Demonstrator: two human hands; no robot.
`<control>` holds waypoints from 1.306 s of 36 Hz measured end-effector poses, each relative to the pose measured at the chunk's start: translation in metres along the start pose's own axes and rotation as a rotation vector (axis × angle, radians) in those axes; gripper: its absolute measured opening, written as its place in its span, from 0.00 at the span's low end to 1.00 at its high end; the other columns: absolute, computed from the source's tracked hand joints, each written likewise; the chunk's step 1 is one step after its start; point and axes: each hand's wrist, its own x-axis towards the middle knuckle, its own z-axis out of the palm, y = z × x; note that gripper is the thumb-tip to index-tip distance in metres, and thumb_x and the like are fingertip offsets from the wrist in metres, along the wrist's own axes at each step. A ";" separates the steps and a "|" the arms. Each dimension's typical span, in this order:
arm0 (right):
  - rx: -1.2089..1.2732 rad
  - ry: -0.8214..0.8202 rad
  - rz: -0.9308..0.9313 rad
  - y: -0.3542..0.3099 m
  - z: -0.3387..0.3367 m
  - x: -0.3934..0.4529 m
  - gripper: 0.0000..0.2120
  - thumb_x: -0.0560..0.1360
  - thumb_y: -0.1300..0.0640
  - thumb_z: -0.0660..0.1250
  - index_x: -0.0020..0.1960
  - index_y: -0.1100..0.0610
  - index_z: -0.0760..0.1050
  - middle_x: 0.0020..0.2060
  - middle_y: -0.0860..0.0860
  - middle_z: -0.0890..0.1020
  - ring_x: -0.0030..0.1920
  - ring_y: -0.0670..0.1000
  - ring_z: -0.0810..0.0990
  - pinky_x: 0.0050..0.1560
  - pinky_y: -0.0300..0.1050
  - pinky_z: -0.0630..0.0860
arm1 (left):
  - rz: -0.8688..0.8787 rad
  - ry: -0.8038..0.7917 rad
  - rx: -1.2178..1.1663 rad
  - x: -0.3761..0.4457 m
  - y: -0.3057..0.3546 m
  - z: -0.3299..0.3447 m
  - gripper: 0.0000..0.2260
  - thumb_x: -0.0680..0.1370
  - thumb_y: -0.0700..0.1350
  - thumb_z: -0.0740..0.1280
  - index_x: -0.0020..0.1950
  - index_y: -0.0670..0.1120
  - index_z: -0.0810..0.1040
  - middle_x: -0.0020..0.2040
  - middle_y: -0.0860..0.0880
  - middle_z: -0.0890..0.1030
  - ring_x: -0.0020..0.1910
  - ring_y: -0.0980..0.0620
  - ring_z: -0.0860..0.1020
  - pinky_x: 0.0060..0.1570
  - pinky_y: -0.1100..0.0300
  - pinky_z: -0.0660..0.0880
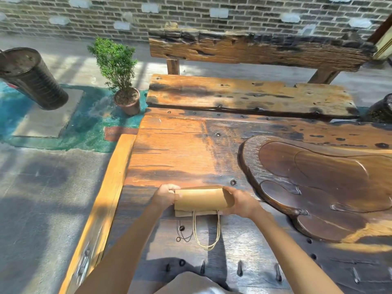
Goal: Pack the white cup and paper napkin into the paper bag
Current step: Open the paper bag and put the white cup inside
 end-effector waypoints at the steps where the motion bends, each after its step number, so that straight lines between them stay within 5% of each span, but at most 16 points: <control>1: -0.004 -0.005 -0.006 -0.001 -0.001 -0.001 0.52 0.59 0.32 0.76 0.77 0.41 0.58 0.67 0.50 0.76 0.66 0.55 0.75 0.64 0.52 0.73 | -0.002 -0.003 0.012 0.000 -0.001 -0.001 0.15 0.73 0.34 0.72 0.60 0.37 0.79 0.46 0.42 0.81 0.43 0.48 0.77 0.34 0.66 0.74; 5: -0.018 -0.053 -0.010 0.001 -0.002 0.000 0.51 0.62 0.31 0.74 0.78 0.46 0.58 0.69 0.52 0.74 0.67 0.55 0.73 0.66 0.50 0.71 | 0.012 0.006 0.012 -0.003 -0.001 -0.005 0.12 0.76 0.33 0.66 0.59 0.38 0.79 0.48 0.41 0.81 0.43 0.48 0.77 0.29 0.68 0.75; 11: 0.169 -0.085 0.046 -0.007 -0.005 -0.002 0.34 0.69 0.37 0.73 0.68 0.49 0.66 0.60 0.49 0.78 0.59 0.52 0.76 0.59 0.45 0.72 | -0.013 0.021 -0.056 0.006 -0.008 -0.008 0.17 0.81 0.50 0.59 0.53 0.42 0.83 0.38 0.44 0.81 0.37 0.47 0.78 0.53 0.48 0.79; 16: 0.157 -0.064 0.009 -0.005 -0.006 -0.006 0.34 0.69 0.31 0.67 0.71 0.46 0.70 0.64 0.45 0.78 0.64 0.48 0.76 0.63 0.42 0.71 | -0.043 0.004 -0.059 0.004 -0.006 -0.014 0.26 0.81 0.61 0.52 0.54 0.46 0.82 0.38 0.43 0.81 0.35 0.47 0.79 0.56 0.50 0.79; 20: 0.055 -0.060 -0.042 -0.006 -0.008 -0.007 0.25 0.74 0.31 0.60 0.64 0.43 0.77 0.58 0.45 0.82 0.60 0.48 0.79 0.64 0.47 0.74 | -0.090 -0.030 -0.138 -0.002 0.000 -0.016 0.31 0.82 0.61 0.47 0.58 0.42 0.81 0.37 0.45 0.76 0.31 0.51 0.74 0.48 0.57 0.77; 26: -0.097 0.083 -0.094 -0.012 -0.007 -0.007 0.24 0.81 0.37 0.50 0.49 0.51 0.78 0.47 0.54 0.85 0.51 0.59 0.80 0.55 0.55 0.76 | -0.129 -0.081 -0.234 -0.002 -0.005 -0.018 0.32 0.81 0.64 0.44 0.68 0.46 0.76 0.60 0.44 0.79 0.55 0.46 0.78 0.59 0.52 0.73; 31: -0.034 0.123 -0.085 -0.019 -0.005 -0.012 0.25 0.82 0.40 0.51 0.41 0.55 0.76 0.39 0.55 0.82 0.45 0.58 0.79 0.49 0.53 0.75 | -0.129 -0.110 -0.653 -0.013 -0.005 -0.012 0.32 0.78 0.68 0.47 0.74 0.51 0.64 0.58 0.49 0.80 0.58 0.47 0.78 0.59 0.45 0.74; 36: 0.091 0.137 -0.100 -0.031 0.004 -0.022 0.25 0.84 0.44 0.52 0.30 0.52 0.65 0.26 0.46 0.72 0.33 0.52 0.75 0.41 0.46 0.70 | -0.016 -0.193 -0.934 -0.032 -0.017 0.005 0.34 0.75 0.72 0.48 0.78 0.57 0.54 0.77 0.42 0.63 0.72 0.39 0.67 0.68 0.38 0.66; 39: 0.231 0.163 -0.092 -0.036 0.015 -0.032 0.26 0.84 0.44 0.53 0.30 0.54 0.65 0.23 0.48 0.71 0.24 0.46 0.73 0.33 0.42 0.74 | 0.022 -0.195 -1.069 -0.048 -0.026 0.019 0.31 0.77 0.69 0.49 0.77 0.55 0.59 0.76 0.41 0.64 0.73 0.39 0.66 0.69 0.37 0.64; 42: 0.284 0.182 -0.105 -0.040 0.027 -0.040 0.27 0.84 0.43 0.52 0.29 0.54 0.65 0.23 0.49 0.72 0.27 0.50 0.75 0.42 0.51 0.77 | 0.011 -0.215 -1.086 -0.060 -0.038 0.031 0.28 0.78 0.58 0.58 0.76 0.51 0.61 0.75 0.37 0.64 0.72 0.38 0.67 0.70 0.36 0.64; 44: 0.260 0.159 -0.100 -0.044 0.034 -0.044 0.26 0.83 0.42 0.50 0.31 0.54 0.68 0.25 0.49 0.74 0.30 0.52 0.76 0.45 0.52 0.77 | 0.008 -0.252 -1.052 -0.067 -0.049 0.036 0.34 0.71 0.49 0.65 0.76 0.49 0.60 0.74 0.33 0.62 0.73 0.35 0.65 0.70 0.35 0.63; 47: 0.197 0.149 -0.107 -0.051 0.045 -0.050 0.26 0.83 0.40 0.47 0.34 0.51 0.70 0.29 0.49 0.76 0.34 0.51 0.77 0.42 0.48 0.74 | 0.011 -0.359 -0.968 -0.081 -0.064 0.043 0.41 0.65 0.41 0.68 0.77 0.47 0.56 0.64 0.38 0.75 0.69 0.39 0.72 0.72 0.34 0.59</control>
